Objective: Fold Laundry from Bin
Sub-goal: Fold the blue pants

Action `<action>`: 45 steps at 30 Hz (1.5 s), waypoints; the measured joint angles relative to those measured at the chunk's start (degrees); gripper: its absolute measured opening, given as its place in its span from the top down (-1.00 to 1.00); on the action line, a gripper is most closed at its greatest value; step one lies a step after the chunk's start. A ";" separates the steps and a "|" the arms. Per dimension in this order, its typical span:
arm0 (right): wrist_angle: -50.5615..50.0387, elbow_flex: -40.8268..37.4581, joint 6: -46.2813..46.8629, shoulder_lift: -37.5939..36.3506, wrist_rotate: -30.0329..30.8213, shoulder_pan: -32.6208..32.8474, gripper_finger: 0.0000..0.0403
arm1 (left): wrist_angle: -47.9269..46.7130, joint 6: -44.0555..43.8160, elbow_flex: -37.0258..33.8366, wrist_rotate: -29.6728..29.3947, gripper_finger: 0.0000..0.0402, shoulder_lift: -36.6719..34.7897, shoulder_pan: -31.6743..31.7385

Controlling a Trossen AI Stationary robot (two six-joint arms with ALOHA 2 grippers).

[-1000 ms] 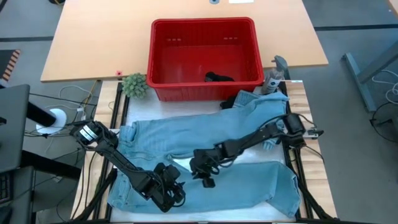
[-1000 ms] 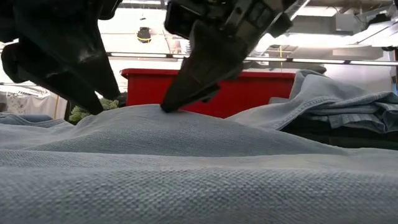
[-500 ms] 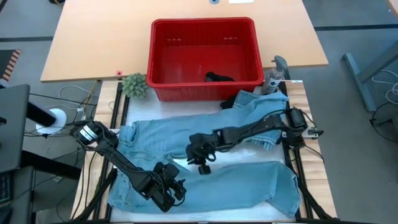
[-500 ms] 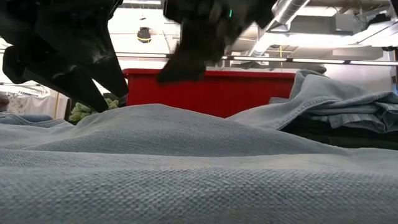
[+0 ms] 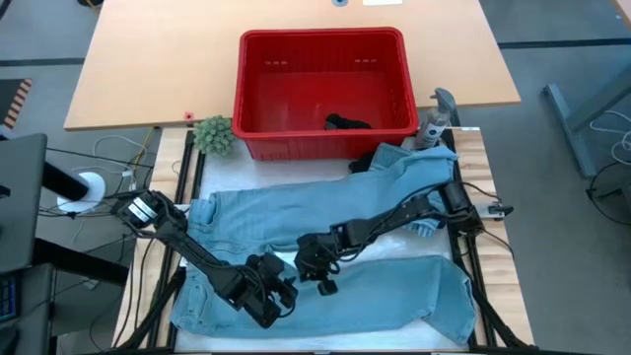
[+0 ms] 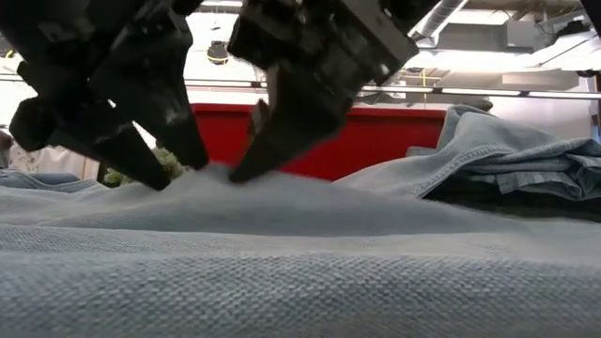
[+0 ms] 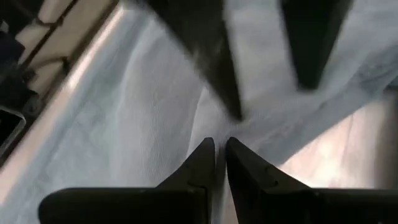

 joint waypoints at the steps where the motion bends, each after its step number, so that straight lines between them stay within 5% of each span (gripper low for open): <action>1: -0.76 -0.18 0.03 0.37 -0.53 0.00 0.67 | 0.67 -0.67 -0.61 0.06 -0.13 0.00 0.03; 25: -6.33 -0.20 -2.06 1.49 -6.23 -0.61 0.67 | -0.60 -1.42 -1.48 2.40 -0.13 0.04 0.12; 45: -3.55 -0.16 -3.13 -1.62 -4.19 -3.18 0.67 | 6.02 -4.77 -6.84 3.71 -0.13 0.04 -0.04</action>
